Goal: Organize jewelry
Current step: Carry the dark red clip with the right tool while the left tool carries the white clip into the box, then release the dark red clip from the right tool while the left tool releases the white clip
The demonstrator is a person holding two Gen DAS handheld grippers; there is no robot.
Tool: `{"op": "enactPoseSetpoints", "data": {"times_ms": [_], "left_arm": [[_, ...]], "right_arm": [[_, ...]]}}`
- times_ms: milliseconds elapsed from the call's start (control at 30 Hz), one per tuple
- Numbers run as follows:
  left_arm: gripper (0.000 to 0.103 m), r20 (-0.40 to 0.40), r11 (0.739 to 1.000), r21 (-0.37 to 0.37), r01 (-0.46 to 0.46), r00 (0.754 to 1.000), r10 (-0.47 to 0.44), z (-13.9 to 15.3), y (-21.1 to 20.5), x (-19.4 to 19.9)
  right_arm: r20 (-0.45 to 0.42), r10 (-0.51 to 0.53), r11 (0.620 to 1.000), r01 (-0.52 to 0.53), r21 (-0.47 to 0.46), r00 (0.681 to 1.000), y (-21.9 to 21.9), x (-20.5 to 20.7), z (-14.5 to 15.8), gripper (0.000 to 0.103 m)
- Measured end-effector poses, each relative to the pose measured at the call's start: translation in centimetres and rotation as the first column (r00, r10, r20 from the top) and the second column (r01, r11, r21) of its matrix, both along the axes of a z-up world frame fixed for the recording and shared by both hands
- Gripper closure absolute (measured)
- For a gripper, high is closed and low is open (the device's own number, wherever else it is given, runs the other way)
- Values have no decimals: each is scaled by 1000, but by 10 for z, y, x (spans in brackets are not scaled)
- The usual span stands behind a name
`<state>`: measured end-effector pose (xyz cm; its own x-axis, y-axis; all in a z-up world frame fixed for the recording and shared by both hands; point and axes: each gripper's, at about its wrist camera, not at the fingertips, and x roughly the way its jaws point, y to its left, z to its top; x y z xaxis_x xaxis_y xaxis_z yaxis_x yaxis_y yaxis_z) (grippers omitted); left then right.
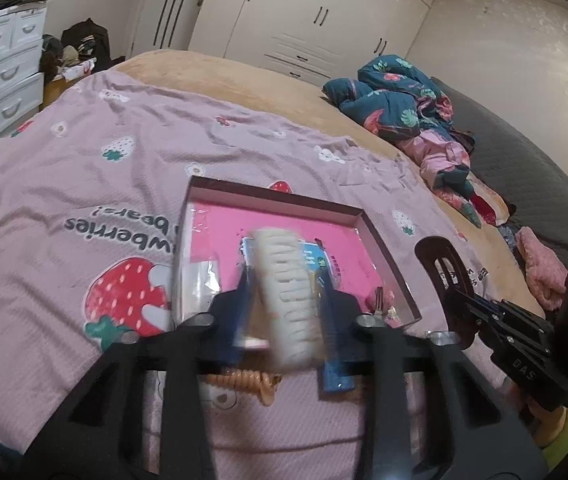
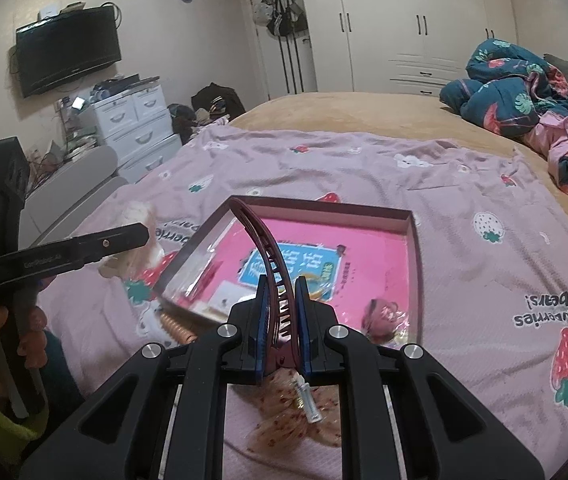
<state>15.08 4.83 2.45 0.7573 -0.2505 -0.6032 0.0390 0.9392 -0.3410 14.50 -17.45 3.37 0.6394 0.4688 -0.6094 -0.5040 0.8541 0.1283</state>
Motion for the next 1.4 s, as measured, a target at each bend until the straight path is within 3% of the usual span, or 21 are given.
{"op": "enactPoseSetpoints", "data": {"times_ms": [100, 233, 433, 733, 1033, 1400], "left_arm": [[87, -11, 1000, 6, 10, 1000, -9, -4, -5, 12], [102, -69, 999, 15, 28, 997, -27, -25, -9, 39], [102, -140, 999, 16, 31, 990, -28, -54, -10, 63], [102, -186, 998, 44, 35, 982, -26, -74, -7, 75], [102, -208, 995, 88, 47, 978, -28, -85, -11, 84], [102, -217, 990, 128, 52, 976, -24, -90, -12, 89]], "right_arm": [[0, -22, 1000, 22, 0, 1000, -4, 9, 0, 91], [-6, -46, 999, 46, -9, 999, -7, 21, -4, 91], [-30, -74, 997, 74, -22, 997, -11, 43, -13, 91], [-122, -102, 995, 98, -34, 987, -4, 86, -43, 91], [-223, -95, 995, 84, -55, 970, 18, 111, -76, 91], [-277, -96, 995, 81, -65, 956, 29, 117, -92, 91]]}}
